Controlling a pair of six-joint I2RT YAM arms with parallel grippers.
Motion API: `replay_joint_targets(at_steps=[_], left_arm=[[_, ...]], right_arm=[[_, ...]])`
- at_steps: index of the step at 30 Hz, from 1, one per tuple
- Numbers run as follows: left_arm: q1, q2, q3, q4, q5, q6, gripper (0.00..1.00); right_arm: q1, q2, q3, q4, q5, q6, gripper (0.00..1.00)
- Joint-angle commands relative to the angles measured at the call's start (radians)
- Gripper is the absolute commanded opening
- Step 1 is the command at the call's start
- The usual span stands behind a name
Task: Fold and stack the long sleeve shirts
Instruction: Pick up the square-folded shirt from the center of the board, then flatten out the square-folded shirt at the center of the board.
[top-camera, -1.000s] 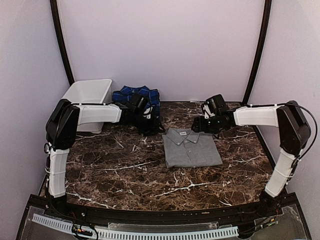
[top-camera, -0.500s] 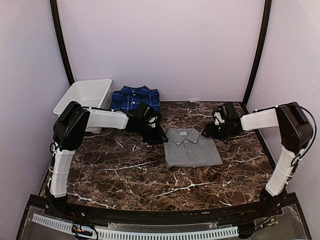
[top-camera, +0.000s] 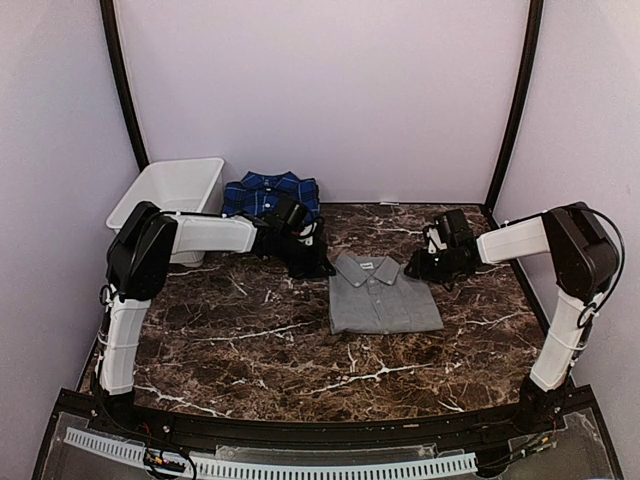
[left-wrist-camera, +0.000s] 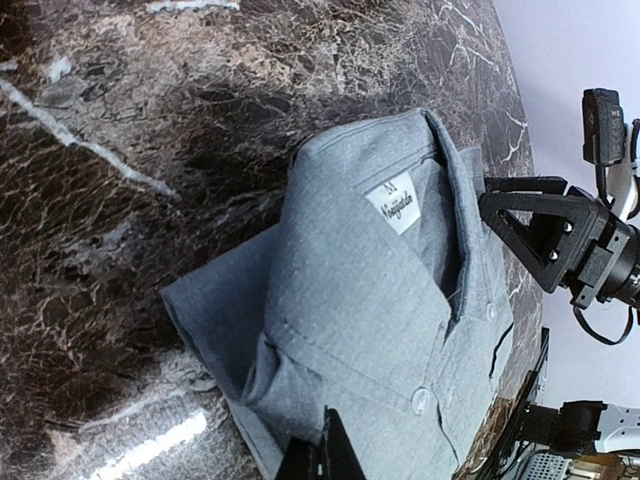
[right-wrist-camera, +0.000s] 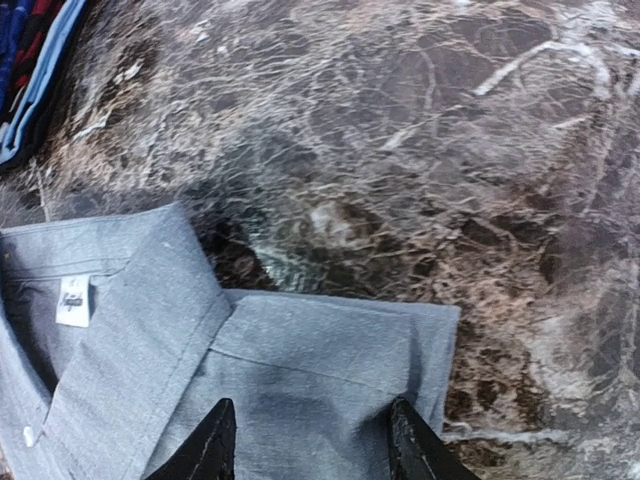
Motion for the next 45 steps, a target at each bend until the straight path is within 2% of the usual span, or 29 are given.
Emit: replay_joint_targets(at_steps=[1,8,12,15,21,35,45], left_arm=[[-0.009,-0.008,0.035,-0.029,-0.008,0.025,0.0],[-0.009,-0.006,0.05,-0.036,-0.013,0.033,0.0],[-0.013,-0.007,0.074,-0.052,-0.012,0.053,0.0],[-0.019,-0.016,0.089,-0.052,0.0,0.065,0.0],[-0.039,-0.091,0.092,-0.058,-0.023,0.092,0.0],[-0.094,-0.38,0.019,-0.012,-0.071,0.143,0.0],[-0.16,-0.563,0.047,0.05,-0.028,0.211,0.0]], right_arm=[[0.001,0.004,-0.005,0.004,0.064,0.017,0.48],[0.004,0.022,-0.009,0.03,0.012,0.035,0.31],[0.006,0.011,-0.008,0.027,0.005,0.04,0.16],[0.007,-0.012,-0.005,0.012,-0.001,0.039,0.01],[0.017,-0.148,-0.003,-0.037,0.023,0.035,0.0],[0.067,-0.552,0.032,-0.142,0.083,0.046,0.0],[0.085,-0.763,0.194,-0.198,0.044,0.042,0.0]])
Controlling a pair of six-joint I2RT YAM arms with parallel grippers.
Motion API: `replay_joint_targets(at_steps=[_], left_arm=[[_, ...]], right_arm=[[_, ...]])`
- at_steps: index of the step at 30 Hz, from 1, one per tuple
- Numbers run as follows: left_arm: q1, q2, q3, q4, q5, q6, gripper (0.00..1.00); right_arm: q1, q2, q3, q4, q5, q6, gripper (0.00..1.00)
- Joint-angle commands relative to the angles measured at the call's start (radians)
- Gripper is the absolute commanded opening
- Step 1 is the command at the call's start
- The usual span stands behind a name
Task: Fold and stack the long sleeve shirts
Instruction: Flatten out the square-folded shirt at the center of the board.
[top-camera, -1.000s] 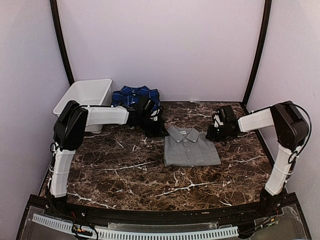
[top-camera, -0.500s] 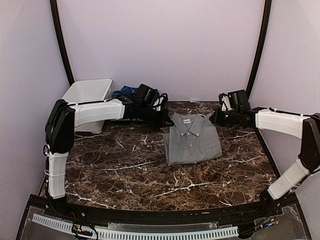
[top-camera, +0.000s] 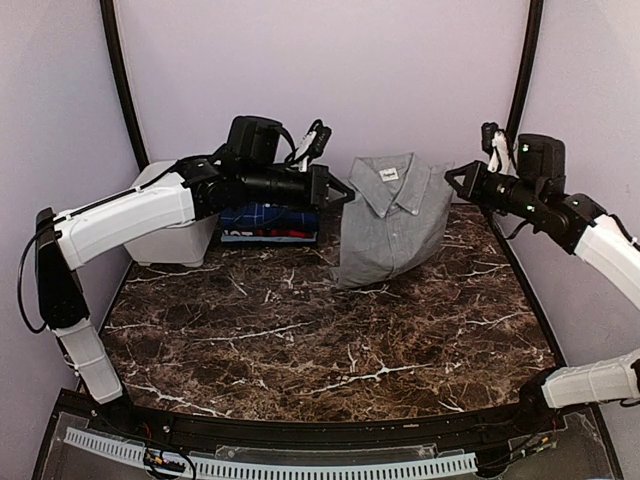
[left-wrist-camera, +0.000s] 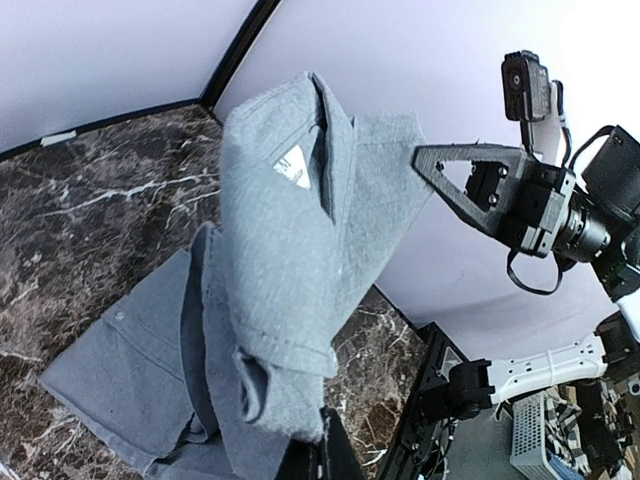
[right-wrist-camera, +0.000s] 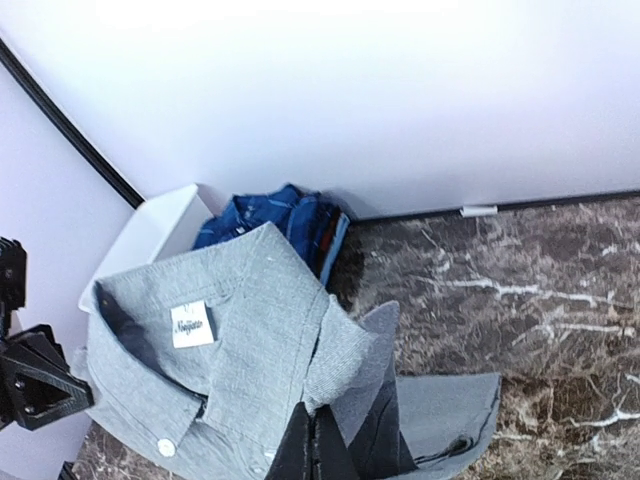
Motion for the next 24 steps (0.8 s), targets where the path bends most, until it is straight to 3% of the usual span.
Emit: replay_joint_targets(at_steps=[1,11,14,19,24], left_arm=[[-0.033,-0.127,0.02,0.068,0.042,0.054,0.0],[-0.057,-0.207,0.054,0.181,0.031,0.049,0.0],[-0.051,-0.166,0.117,0.158,-0.045,0.042,0.0],[0.047,0.049,0.248,0.075,-0.034,-0.079,0.0],[0.163,0.345,0.328,0.071,0.064,-0.169,0.0]], right_arm=[[0.015,-0.083,0.095,0.012,-0.028,0.004,0.0],[0.019,-0.12,0.264,-0.02,-0.077,0.002,0.0],[0.019,-0.081,0.299,-0.036,-0.06,-0.014,0.0],[-0.008,0.056,0.281,-0.076,0.031,-0.03,0.0],[-0.108,0.227,0.128,0.06,-0.016,0.005,0.0]])
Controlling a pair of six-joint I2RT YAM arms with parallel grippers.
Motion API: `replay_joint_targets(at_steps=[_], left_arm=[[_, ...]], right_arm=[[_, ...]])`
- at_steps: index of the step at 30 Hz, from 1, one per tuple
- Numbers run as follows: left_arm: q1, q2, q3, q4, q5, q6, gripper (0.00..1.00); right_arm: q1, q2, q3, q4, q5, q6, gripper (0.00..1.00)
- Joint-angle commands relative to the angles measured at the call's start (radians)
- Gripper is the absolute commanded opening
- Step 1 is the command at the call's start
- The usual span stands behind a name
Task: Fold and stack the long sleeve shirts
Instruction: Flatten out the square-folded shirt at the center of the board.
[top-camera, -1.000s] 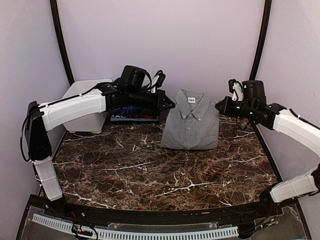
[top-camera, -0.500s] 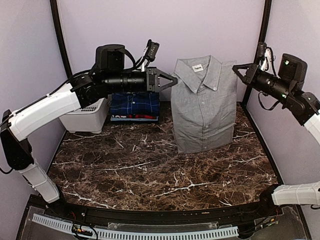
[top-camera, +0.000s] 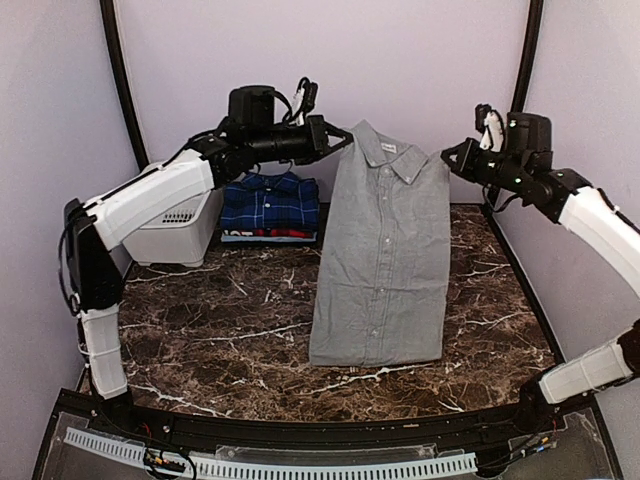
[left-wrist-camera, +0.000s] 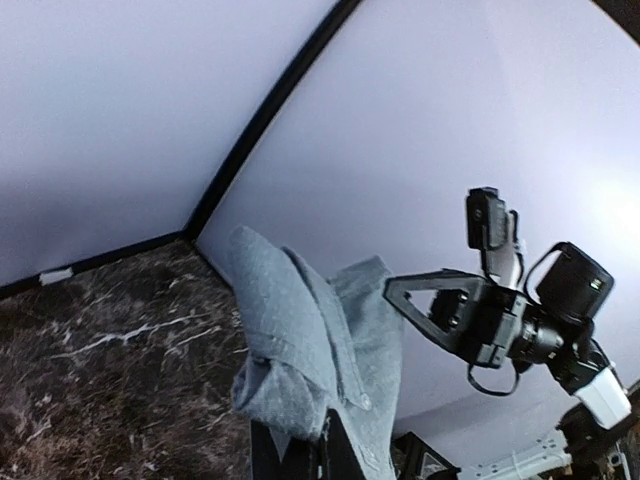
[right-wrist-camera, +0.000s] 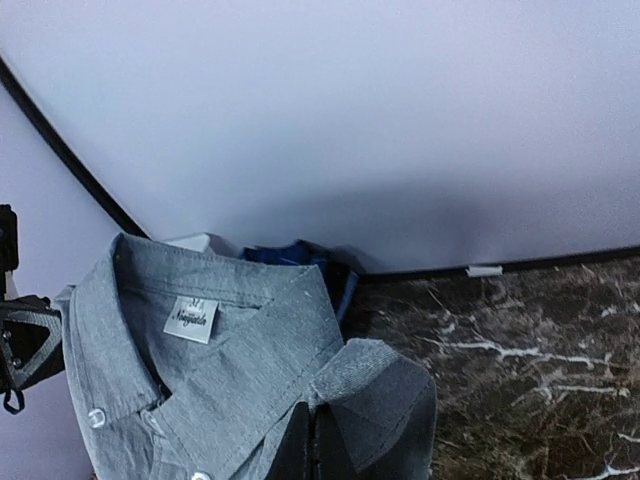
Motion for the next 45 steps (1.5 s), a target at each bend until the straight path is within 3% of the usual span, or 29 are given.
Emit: replay_joint_targets(at_steps=[1,6,9,17,27,37,45], left_arm=[[0.093,0.262,0.056,-0.058,0.057,-0.088,0.0],[0.099,0.438,0.172,-0.104,0.061,-0.097,0.0],[0.089,0.44,0.174,-0.116,0.057,-0.08,0.0],[0.023,0.231,0.124,-0.122,-0.05,0.063,0.0],[-0.109,-0.117,-0.034,0.079,-0.161,0.219,0.0],[-0.259,-0.281,-0.046,0.158,-0.173,0.402,0.0],[-0.27,-0.273,0.008,0.177,-0.256,0.432,0.0]], right_arm=[[-0.074,0.157,-0.123,0.097,-0.005,0.014,0.0],[-0.103,0.319,-0.142,0.163,-0.041,-0.002,0.0],[-0.102,0.314,-0.15,0.164,-0.055,-0.018,0.0],[-0.101,0.053,-0.173,0.139,-0.032,-0.062,0.0],[-0.096,-0.27,-0.071,0.139,-0.052,-0.082,0.0],[-0.094,-0.36,0.074,0.173,-0.14,-0.049,0.0],[-0.095,-0.313,0.174,0.152,-0.176,-0.029,0.0]])
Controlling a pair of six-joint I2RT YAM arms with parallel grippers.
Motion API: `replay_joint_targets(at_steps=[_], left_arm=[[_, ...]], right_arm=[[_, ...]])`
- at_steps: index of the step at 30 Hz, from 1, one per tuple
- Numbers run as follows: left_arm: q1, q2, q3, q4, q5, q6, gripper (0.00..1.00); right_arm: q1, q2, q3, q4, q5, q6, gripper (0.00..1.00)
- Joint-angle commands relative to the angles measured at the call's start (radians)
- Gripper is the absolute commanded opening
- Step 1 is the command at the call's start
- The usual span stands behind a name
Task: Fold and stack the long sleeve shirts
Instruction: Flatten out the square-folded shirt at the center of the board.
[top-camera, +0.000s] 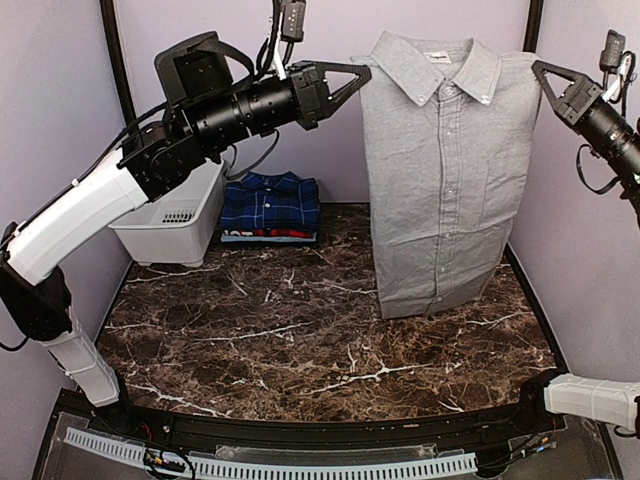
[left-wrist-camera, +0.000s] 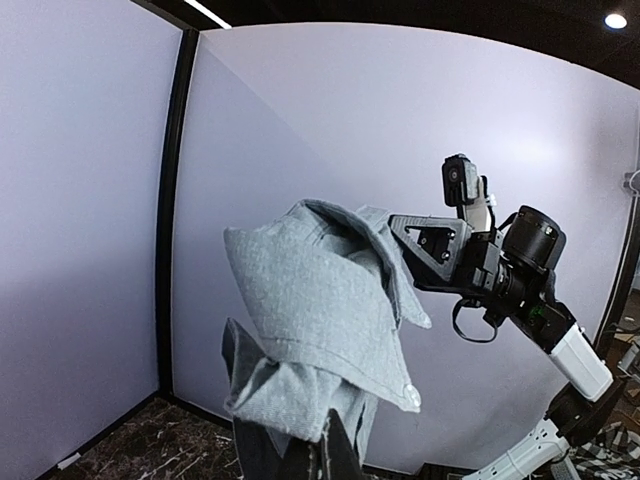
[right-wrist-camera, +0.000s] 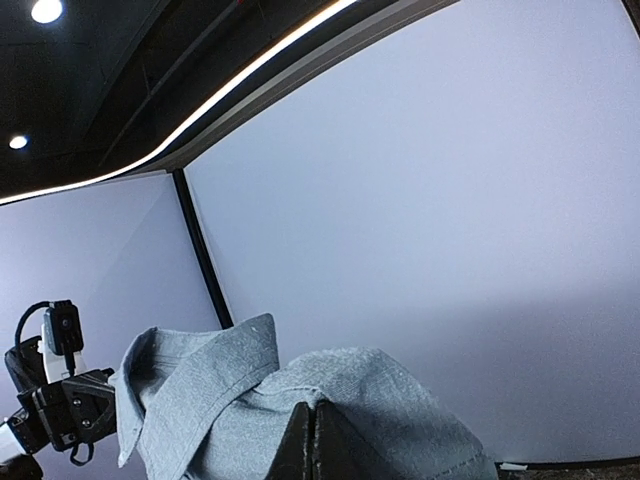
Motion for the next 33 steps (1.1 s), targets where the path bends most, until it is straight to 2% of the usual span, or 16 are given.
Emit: replay_joint_targets(at_steps=[1,4,8,11,16,19,21,22,23,24,26,30,33], left_arm=[[-0.001,-0.027,0.076,0.063,-0.097,0.046,0.0],[0.046,0.06,0.213,-0.037,-0.168,0.008,0.0],[0.191,0.247,0.364,-0.189,-0.059,-0.166,0.0],[0.26,0.409,0.378,-0.245,0.019,-0.225,0.0],[0.312,0.645,0.344,-0.334,0.1,-0.281,0.0],[0.327,0.778,0.35,-0.365,0.114,-0.299,0.0],[0.334,0.808,0.352,-0.383,0.123,-0.303,0.09],[0.335,0.809,0.349,-0.386,0.116,-0.3,0.23],[0.335,0.803,0.342,-0.393,0.111,-0.292,0.32],[0.336,0.797,0.339,-0.397,0.102,-0.287,0.44],[0.335,0.774,0.328,-0.415,0.081,-0.273,0.55],[0.335,0.664,0.253,-0.455,0.035,-0.27,0.6],[0.335,0.547,0.069,-0.432,0.0,-0.277,0.61]], right_arm=[[0.0,0.047,0.089,0.026,-0.019,0.011,0.0],[0.001,0.134,0.128,-0.03,0.01,-0.004,0.0],[-0.002,0.305,0.14,-0.138,0.109,-0.042,0.0],[-0.025,0.477,0.083,-0.184,0.183,-0.074,0.0],[-0.081,0.734,-0.082,-0.103,0.164,-0.07,0.0],[-0.115,0.868,-0.087,-0.113,0.155,-0.065,0.0],[-0.119,0.932,-0.046,-0.163,0.15,-0.074,0.16],[-0.118,0.933,-0.051,-0.164,0.142,-0.075,0.23],[-0.117,0.922,-0.066,-0.156,0.13,-0.072,0.32],[-0.114,0.906,-0.082,-0.147,0.125,-0.069,0.41],[-0.104,0.87,-0.109,-0.147,0.132,-0.063,0.54],[-0.074,0.783,-0.192,-0.152,0.148,-0.042,0.58],[-0.063,0.704,-0.289,-0.128,0.138,-0.005,0.58]])
